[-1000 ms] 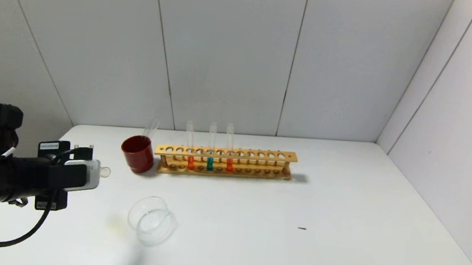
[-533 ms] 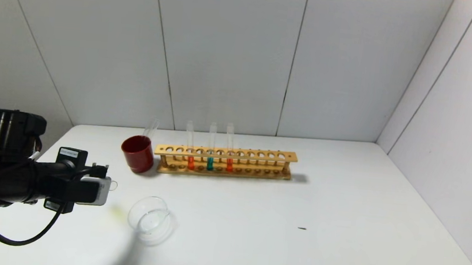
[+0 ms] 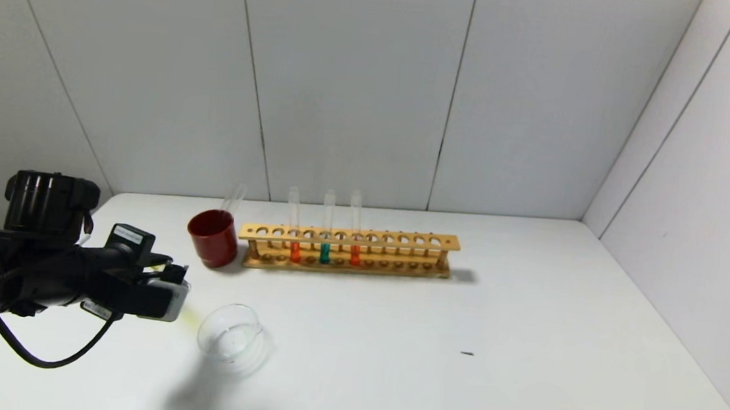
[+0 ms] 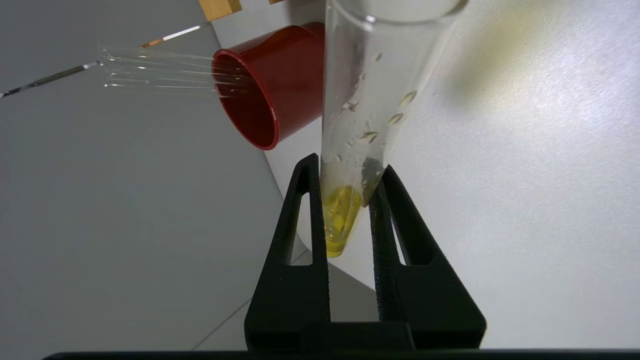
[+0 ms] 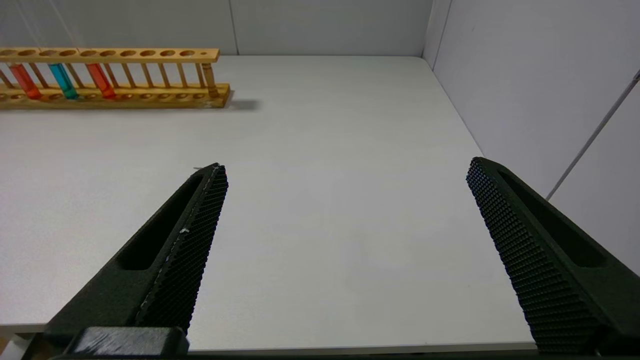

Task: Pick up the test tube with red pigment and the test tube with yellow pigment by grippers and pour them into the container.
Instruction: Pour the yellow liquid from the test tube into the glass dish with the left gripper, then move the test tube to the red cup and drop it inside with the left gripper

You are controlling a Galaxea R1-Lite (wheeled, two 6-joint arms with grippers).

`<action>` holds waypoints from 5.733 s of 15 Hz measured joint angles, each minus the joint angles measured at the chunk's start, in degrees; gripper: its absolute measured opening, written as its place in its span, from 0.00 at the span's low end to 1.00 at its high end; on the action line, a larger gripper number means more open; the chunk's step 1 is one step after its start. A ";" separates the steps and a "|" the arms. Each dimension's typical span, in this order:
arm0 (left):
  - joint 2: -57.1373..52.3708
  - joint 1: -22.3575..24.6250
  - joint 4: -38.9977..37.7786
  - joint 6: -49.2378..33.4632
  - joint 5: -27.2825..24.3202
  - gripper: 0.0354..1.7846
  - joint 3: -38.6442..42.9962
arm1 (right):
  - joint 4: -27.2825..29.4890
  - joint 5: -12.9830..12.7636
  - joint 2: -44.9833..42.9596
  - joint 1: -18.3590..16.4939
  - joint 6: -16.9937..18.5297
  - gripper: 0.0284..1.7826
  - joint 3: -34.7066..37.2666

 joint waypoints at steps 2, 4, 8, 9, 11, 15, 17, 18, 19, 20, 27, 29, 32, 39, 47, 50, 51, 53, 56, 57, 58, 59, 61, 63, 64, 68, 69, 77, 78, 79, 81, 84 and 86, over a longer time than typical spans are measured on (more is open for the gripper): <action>0.77 -0.55 0.05 1.15 0.72 0.15 -0.33 | 0.00 0.02 0.00 0.00 0.00 0.98 0.00; 1.66 -2.06 -0.15 2.00 1.55 0.15 -0.46 | 0.00 0.00 0.00 0.00 0.00 0.98 0.00; 2.40 -3.36 -0.56 3.94 2.76 0.15 -0.55 | 0.00 0.00 0.00 0.00 0.00 0.98 0.00; 2.51 -3.41 -0.59 4.07 3.21 0.15 -0.55 | 0.02 0.00 0.00 0.00 0.00 0.98 0.00; 2.93 -3.47 -0.59 4.55 4.89 0.15 -0.59 | 0.02 0.00 0.00 0.00 0.02 0.98 0.00; 4.63 -4.63 -3.18 6.58 6.18 0.15 -1.40 | 0.00 0.00 0.00 0.00 0.00 0.98 0.00; 5.22 -6.25 -4.36 6.58 8.75 0.15 -1.51 | 0.00 0.00 0.00 0.00 0.00 0.98 0.00; 5.35 -6.91 -4.72 6.72 10.11 0.15 -1.51 | 0.00 0.00 0.00 0.00 0.00 0.98 0.00; 5.40 -7.19 -4.75 7.50 10.80 0.15 -1.29 | 0.00 0.00 0.00 0.00 0.00 0.98 0.00; 5.51 -7.35 -4.89 9.03 11.07 0.15 -1.43 | 0.00 0.02 0.00 0.00 0.02 0.98 0.00; 6.56 -7.72 -4.86 13.20 13.99 0.15 -2.58 | 0.00 0.00 0.00 0.00 0.00 0.98 0.00; 6.95 -7.96 -4.86 13.49 14.21 0.15 -2.69 | 0.00 0.00 0.00 0.00 0.02 0.98 0.00; 7.64 -8.18 -4.86 14.60 14.71 0.15 -3.41 | 0.00 0.02 0.00 0.00 0.00 0.98 0.00; 7.67 -11.06 -7.61 18.04 18.37 0.15 -3.22 | 0.02 0.00 0.00 0.02 0.00 0.98 0.00; 5.52 -12.70 -10.76 27.45 19.09 0.15 -2.10 | 0.00 0.00 0.00 0.00 0.02 0.98 0.00; 4.74 -13.07 -12.36 30.21 19.57 0.15 -1.62 | 0.00 0.00 0.00 0.00 0.02 0.98 0.00; 4.58 -13.20 -13.02 30.23 20.16 0.15 -1.29 | 0.00 0.00 0.00 0.00 0.00 0.98 0.00; 4.36 -13.62 -14.03 30.21 21.16 0.15 -0.63 | 0.00 0.02 0.00 0.00 0.02 0.98 0.00; 3.89 -14.03 -14.36 28.77 21.10 0.15 0.00 | 0.00 0.02 0.00 0.02 0.00 0.98 0.00; 3.50 -14.10 -14.40 26.45 21.08 0.15 0.11 | 0.00 0.02 0.00 0.02 0.00 0.98 0.00; 3.00 -14.19 -14.40 22.76 21.02 0.15 0.30 | 0.00 0.00 0.00 0.02 0.00 0.98 0.00; 2.32 -14.19 -14.37 17.69 20.97 0.15 0.80 | 0.00 0.02 0.00 0.00 0.00 0.98 0.00; -0.16 -14.20 -14.15 3.83 20.93 0.15 2.45 | 0.00 0.02 0.00 0.00 0.00 0.98 0.00; -3.28 -14.25 -13.87 -12.69 21.19 0.15 3.08 | 0.00 0.00 0.00 0.00 0.00 0.98 0.00; -4.55 -14.23 -13.63 -21.22 21.63 0.15 2.49 | 0.00 0.00 0.00 0.00 0.00 0.98 0.00; -7.30 -12.40 -7.42 -57.02 20.82 0.15 -5.18 | 0.00 0.02 0.00 0.00 0.02 0.98 0.00; -7.56 -11.72 -4.47 -66.46 18.49 0.15 -6.91 | 0.00 0.02 0.00 0.00 0.00 0.98 0.00; 3.12 5.62 -7.80 -91.58 -7.14 0.15 -16.94 | 0.00 0.02 0.00 0.00 0.02 0.98 0.00; 5.05 6.19 -8.78 -91.94 -7.56 0.15 -17.94 | 0.00 0.02 0.00 0.00 0.02 0.98 0.00; 6.89 6.22 -9.41 -92.58 -8.02 0.15 -18.97 | 0.00 0.00 0.00 0.00 0.00 0.98 0.00; 10.18 5.32 -9.92 -94.16 -8.44 0.15 -21.20 | 0.00 0.00 0.00 0.00 0.02 0.98 0.00; 13.57 4.16 -10.01 -94.42 -8.41 0.15 -23.02 | 0.00 0.00 0.00 0.00 0.02 0.98 0.00; 15.54 4.04 -10.46 -94.42 -8.27 0.15 -23.82 | 0.02 0.02 0.00 0.00 0.00 0.98 0.00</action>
